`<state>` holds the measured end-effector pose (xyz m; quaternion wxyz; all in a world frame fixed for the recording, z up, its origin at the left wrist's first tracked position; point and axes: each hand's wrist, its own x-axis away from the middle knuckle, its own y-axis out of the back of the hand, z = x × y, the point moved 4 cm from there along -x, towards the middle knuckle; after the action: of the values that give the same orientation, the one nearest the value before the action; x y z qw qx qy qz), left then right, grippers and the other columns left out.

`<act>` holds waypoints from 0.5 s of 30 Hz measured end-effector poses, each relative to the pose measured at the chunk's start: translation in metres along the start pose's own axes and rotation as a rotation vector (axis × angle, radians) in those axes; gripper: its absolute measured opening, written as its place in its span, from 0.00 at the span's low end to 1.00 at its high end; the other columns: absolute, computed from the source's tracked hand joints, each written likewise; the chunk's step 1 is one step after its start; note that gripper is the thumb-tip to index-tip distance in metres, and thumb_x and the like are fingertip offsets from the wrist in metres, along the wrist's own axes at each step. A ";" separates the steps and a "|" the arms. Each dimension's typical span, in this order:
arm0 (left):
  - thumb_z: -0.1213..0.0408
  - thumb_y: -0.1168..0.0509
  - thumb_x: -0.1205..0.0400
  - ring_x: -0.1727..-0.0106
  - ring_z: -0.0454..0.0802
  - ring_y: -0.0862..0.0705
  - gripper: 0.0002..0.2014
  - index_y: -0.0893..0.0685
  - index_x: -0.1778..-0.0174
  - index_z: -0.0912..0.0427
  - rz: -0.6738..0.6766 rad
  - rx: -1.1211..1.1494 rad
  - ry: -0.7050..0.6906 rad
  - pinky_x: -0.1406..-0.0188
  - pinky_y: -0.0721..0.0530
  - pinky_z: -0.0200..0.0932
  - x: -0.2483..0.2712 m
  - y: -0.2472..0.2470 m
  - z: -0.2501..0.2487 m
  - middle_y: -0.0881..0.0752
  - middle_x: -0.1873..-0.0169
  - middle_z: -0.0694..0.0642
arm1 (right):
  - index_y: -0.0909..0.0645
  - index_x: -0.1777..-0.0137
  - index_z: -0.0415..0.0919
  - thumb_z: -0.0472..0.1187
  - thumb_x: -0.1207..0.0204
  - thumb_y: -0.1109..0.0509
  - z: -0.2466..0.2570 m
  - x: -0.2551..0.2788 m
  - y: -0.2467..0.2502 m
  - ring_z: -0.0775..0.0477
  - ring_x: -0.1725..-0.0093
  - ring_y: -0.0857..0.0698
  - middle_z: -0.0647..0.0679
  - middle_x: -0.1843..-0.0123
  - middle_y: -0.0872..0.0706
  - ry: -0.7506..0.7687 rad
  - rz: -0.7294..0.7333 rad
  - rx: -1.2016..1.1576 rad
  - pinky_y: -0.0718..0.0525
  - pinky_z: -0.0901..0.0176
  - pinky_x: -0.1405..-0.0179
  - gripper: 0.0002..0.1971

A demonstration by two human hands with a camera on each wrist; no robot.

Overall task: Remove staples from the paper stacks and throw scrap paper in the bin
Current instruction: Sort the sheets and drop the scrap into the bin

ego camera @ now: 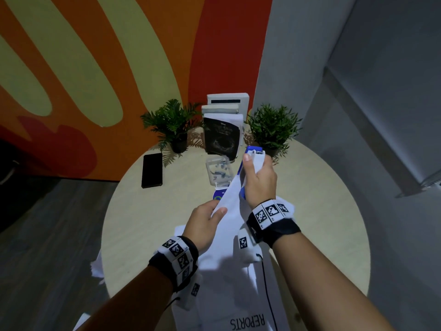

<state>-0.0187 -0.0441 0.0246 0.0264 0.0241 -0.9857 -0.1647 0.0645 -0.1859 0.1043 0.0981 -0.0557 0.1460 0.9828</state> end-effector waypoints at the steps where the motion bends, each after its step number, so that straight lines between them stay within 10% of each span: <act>1: 0.59 0.38 0.12 0.59 0.53 0.12 0.08 0.13 0.52 0.51 0.013 0.005 0.004 0.53 0.14 0.53 0.001 0.000 0.000 0.08 0.59 0.51 | 0.25 0.45 0.43 0.52 0.18 0.36 0.001 0.000 -0.001 0.67 0.64 0.23 0.60 0.62 0.22 0.007 -0.018 0.018 0.29 0.83 0.70 0.13; 10: 0.62 0.37 0.12 0.56 0.51 0.11 0.09 0.12 0.52 0.52 -0.011 -0.123 0.016 0.52 0.15 0.49 -0.006 0.005 0.002 0.08 0.58 0.50 | 0.25 0.42 0.45 0.55 0.18 0.37 -0.012 -0.008 0.006 0.64 0.64 0.24 0.55 0.60 0.22 -0.099 -0.017 0.088 0.30 0.75 0.73 0.15; 15: 0.63 0.38 0.11 0.57 0.50 0.13 0.08 0.14 0.51 0.54 -0.117 -0.177 0.081 0.59 0.21 0.42 -0.009 0.025 0.015 0.11 0.59 0.47 | 0.29 0.38 0.41 0.45 0.19 0.33 -0.045 -0.016 0.028 0.41 0.54 0.20 0.44 0.52 0.20 -0.139 -0.030 0.231 0.26 0.57 0.57 0.15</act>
<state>-0.0112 -0.0153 0.0185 0.0588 0.0860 -0.9624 -0.2510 0.0778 -0.2285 0.0716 0.1285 0.0219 0.2503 0.9594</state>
